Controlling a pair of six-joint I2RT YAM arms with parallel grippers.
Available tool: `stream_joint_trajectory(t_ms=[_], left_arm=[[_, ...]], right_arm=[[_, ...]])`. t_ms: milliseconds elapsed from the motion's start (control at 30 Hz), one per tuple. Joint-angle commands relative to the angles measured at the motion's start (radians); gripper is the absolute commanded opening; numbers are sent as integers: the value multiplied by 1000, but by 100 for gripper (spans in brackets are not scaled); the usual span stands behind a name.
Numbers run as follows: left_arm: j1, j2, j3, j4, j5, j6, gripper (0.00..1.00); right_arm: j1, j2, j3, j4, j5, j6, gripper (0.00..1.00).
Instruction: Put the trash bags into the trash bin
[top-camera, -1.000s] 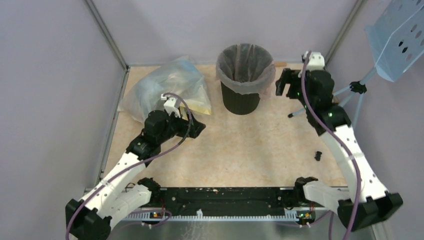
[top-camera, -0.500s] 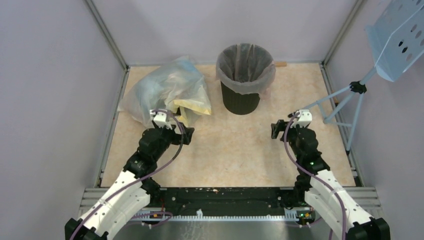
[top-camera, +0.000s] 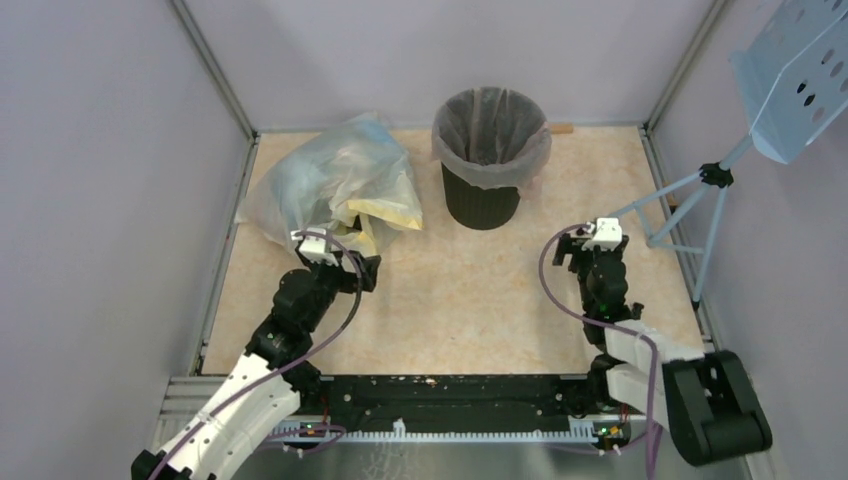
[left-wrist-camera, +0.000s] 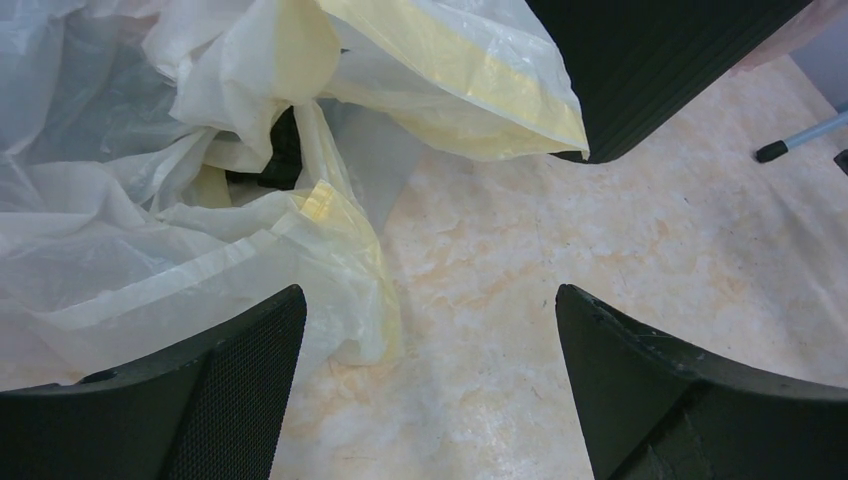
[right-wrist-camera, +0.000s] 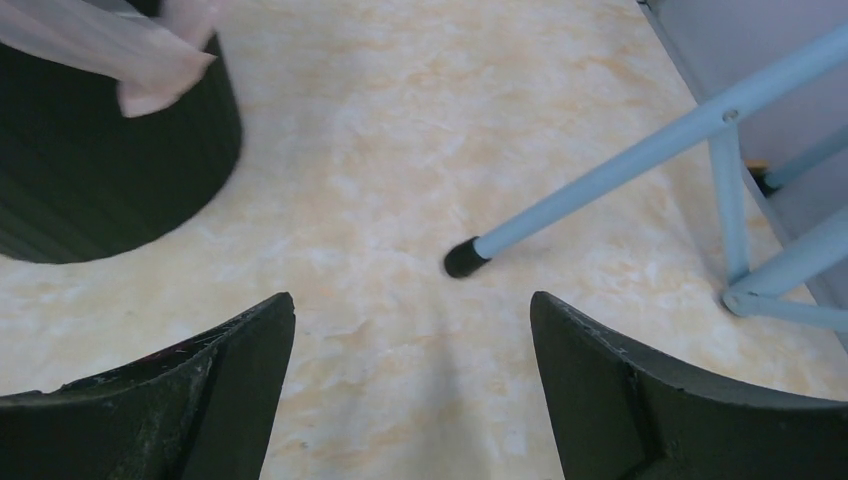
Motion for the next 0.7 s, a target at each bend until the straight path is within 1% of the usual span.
stream_joint_trajectory(t_ms=[0, 33, 67, 133, 167, 233, 267, 300, 333, 367, 400, 433, 467, 500, 567, 600, 667], left_arm=[[-2, -25, -39, 87, -80, 62, 99], [-2, -23, -53, 116, -99, 75, 99], [-2, -14, -65, 143, -126, 83, 99], [-3, 12, -89, 229, -183, 100, 99], [-2, 32, -100, 274, -210, 121, 99], [-2, 95, -117, 353, -276, 175, 99], [-1, 133, -119, 383, -325, 190, 99], [-1, 177, -117, 415, -380, 191, 99], [1, 218, -118, 455, -420, 219, 99], [6, 265, -123, 521, -446, 258, 99], [15, 310, -131, 591, -466, 294, 99], [33, 357, -137, 652, -469, 324, 99], [58, 405, -140, 709, -454, 341, 99], [89, 446, -144, 760, -422, 347, 99], [149, 537, -149, 851, -341, 357, 99], [173, 584, -149, 888, -288, 369, 99], [213, 675, -142, 955, -231, 403, 99]], right_arm=[[-71, 202, -62, 422, 29, 2, 85], [-80, 234, -50, 439, 46, 2, 82], [-83, 238, -31, 396, 60, 18, 81], [-96, 262, 1, 358, 84, 41, 84], [-99, 290, 10, 373, 87, 30, 84], [-98, 393, -4, 505, 66, 14, 84], [-98, 475, -18, 593, 66, 14, 82], [-88, 536, -19, 709, 96, -30, 82], [-75, 511, -9, 641, 141, -22, 82], [-84, 482, 1, 567, 130, -1, 83], [-88, 496, 2, 595, 129, -5, 86], [-88, 512, 0, 632, 131, -14, 87], [-89, 502, 1, 608, 129, -6, 87], [-89, 494, 7, 577, 125, 0, 87], [-89, 507, 2, 616, 129, -10, 87], [-89, 503, 2, 602, 127, -5, 88], [-89, 503, 3, 600, 125, -3, 88]])
